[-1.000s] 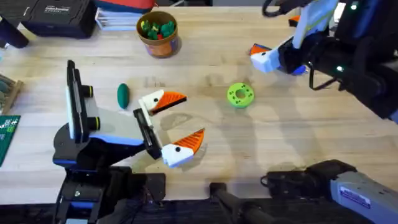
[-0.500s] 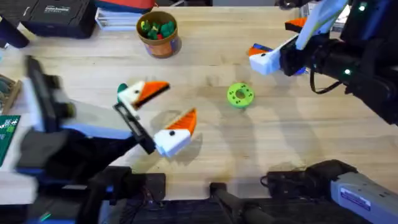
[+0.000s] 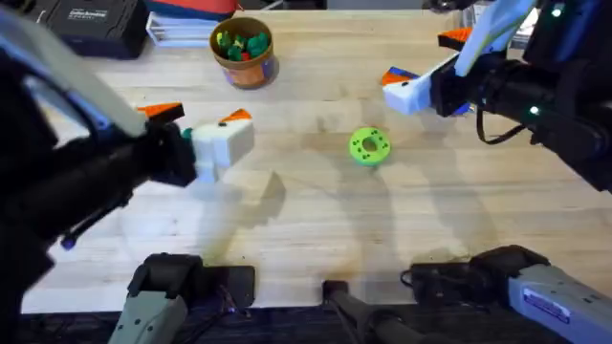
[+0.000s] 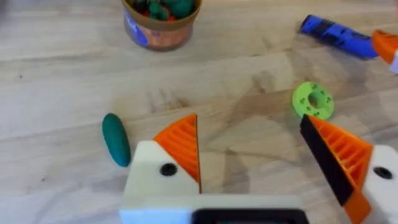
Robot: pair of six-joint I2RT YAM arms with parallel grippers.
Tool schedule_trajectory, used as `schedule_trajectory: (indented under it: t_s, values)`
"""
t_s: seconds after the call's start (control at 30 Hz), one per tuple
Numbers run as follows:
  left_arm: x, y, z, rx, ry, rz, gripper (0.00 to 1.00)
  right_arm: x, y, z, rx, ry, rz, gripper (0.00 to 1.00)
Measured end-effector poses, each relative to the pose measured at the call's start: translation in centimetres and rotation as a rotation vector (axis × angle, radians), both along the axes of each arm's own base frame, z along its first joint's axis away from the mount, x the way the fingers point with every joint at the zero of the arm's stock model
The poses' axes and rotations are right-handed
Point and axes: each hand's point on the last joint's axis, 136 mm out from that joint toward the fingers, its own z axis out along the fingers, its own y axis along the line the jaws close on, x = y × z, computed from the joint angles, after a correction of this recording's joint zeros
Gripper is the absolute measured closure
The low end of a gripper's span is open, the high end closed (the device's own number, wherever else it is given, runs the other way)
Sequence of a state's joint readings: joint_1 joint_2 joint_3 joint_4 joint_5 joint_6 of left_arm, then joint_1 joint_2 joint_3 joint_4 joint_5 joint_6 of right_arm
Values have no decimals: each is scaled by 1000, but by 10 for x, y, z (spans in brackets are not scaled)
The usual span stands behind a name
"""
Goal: Pick up the gripper from the table and insert it into the empty holder that is missing its gripper. Then pick up a screw, insert it into the mounting hole, and use the screwdriver to tighten it. Finally, clean up the table by picking up the vegetable and placing it into the bucket.
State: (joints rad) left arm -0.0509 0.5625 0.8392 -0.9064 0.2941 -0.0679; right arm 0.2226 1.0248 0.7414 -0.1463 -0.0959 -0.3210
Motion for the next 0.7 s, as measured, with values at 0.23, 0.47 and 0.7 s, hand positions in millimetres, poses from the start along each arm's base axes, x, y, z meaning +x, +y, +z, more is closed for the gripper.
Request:
schedule_trajectory:
  t_s: [0.23, 0.47, 0.7]
  values:
    - [13, 15, -32, -4, 186, 136, 15, -2, 0, -3, -3, 13, 0, 8]
    - [15, 43, -63, 23, 350, 360, 15, -2, 0, -4, -3, 17, 2, 8]
    - [10, 64, -84, 86, 457, 499, 15, -2, 0, -4, -2, 17, 2, 7]
